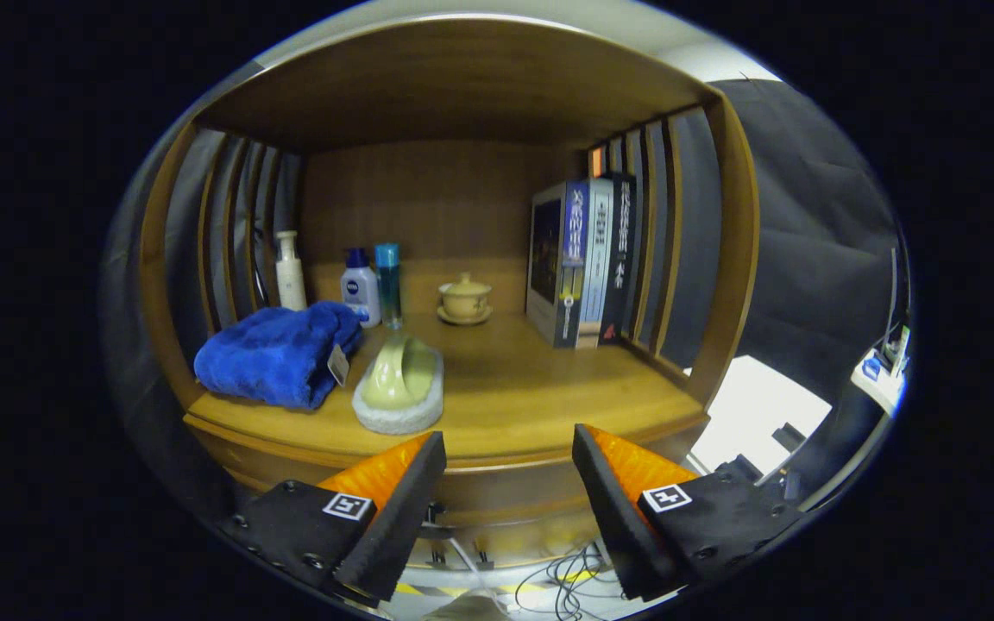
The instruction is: Pull open the drawer, take out the items inside it, and place them on the countertop above the cabinet.
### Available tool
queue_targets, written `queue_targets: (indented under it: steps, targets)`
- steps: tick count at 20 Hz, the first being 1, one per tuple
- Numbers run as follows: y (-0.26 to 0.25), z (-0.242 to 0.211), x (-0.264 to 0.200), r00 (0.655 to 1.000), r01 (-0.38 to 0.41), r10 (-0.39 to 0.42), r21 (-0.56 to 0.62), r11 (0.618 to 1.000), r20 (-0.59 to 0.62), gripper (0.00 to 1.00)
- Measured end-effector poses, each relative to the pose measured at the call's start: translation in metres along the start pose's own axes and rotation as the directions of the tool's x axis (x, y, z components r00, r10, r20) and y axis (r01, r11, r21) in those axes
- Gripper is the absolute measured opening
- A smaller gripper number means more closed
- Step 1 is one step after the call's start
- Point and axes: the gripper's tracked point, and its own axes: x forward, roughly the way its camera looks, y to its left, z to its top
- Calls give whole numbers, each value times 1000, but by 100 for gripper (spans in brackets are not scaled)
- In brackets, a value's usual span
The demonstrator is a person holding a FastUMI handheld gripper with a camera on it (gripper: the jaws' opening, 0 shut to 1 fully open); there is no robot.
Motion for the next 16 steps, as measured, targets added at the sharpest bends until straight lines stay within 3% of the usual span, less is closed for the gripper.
queue_targets:
  steps: [4,10,13,16]
  targets:
    - [-7,24,0,999,-23,20,110,994,31,96]
    - [-17,89,-17,990,-20,5,108,994,139,98]
    - [-7,139,-36,971,-128,80,207,970,226,98]
    - [-32,181,-62,957,-84,35,160,983,287,98]
